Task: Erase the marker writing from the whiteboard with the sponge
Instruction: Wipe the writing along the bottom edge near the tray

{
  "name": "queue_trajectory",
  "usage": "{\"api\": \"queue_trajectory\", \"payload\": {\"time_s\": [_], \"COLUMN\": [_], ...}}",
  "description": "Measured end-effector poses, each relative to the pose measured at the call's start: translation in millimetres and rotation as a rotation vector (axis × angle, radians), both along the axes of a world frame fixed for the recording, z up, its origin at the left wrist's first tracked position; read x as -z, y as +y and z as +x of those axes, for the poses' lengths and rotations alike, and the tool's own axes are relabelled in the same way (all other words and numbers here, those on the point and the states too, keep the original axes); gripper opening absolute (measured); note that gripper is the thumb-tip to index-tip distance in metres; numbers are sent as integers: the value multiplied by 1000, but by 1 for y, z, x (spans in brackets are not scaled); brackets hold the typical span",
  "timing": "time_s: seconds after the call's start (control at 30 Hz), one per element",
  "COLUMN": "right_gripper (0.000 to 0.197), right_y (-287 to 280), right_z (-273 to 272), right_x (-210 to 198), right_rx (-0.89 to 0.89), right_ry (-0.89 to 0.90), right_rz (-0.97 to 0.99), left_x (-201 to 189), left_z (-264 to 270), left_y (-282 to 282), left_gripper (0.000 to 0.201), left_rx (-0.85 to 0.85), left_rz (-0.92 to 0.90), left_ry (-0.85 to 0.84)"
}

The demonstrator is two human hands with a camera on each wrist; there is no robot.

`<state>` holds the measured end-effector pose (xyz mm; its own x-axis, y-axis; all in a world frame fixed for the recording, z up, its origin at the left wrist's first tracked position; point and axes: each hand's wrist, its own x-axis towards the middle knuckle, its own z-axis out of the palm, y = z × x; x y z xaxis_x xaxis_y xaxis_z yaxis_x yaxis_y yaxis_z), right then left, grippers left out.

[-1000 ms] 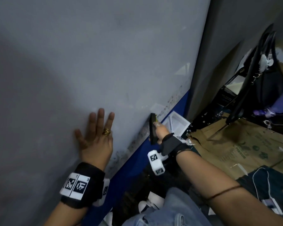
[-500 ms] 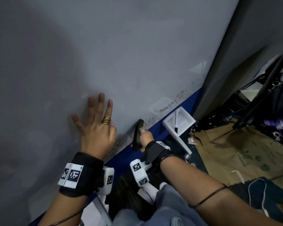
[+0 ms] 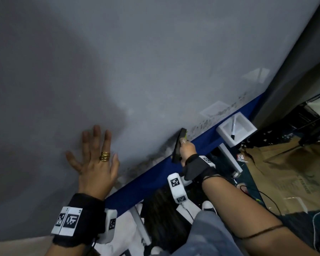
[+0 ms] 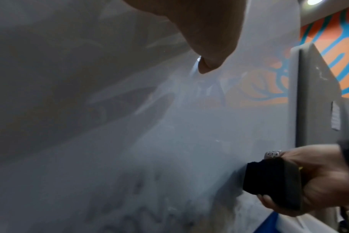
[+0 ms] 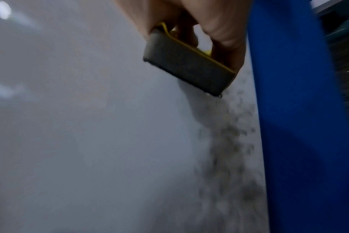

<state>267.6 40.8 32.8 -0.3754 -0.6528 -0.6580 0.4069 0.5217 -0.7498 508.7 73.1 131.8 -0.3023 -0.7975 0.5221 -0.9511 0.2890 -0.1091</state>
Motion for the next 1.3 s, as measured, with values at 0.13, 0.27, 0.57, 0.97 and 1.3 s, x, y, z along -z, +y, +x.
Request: {"api": "queue_trajectory", "payload": {"time_s": [0.13,0.27,0.57,0.97,1.3], "right_gripper": [43,54,19,17,17], "right_y": [12,27,37,65,73], "right_z": [73,132,87,244,195], "right_x": [13,7,-17,-14,-22], "right_rx": [-141,-201,-78,-276,-376], "right_ry": [146,115,-200,-256,-281], "right_rz": [-45,-114,-10,2,18], "left_x": [-1,-7,-6,1,4], "left_z": [39,61,63,141,144], "left_y": [8,5,9,40,36], "left_gripper": [70,69,73,82,101], "left_rx": [-16,38,21,-123,-96], "left_rz": [-14,7,22,15,32], "left_ry": [-69,-205,-282,-34,-100]}}
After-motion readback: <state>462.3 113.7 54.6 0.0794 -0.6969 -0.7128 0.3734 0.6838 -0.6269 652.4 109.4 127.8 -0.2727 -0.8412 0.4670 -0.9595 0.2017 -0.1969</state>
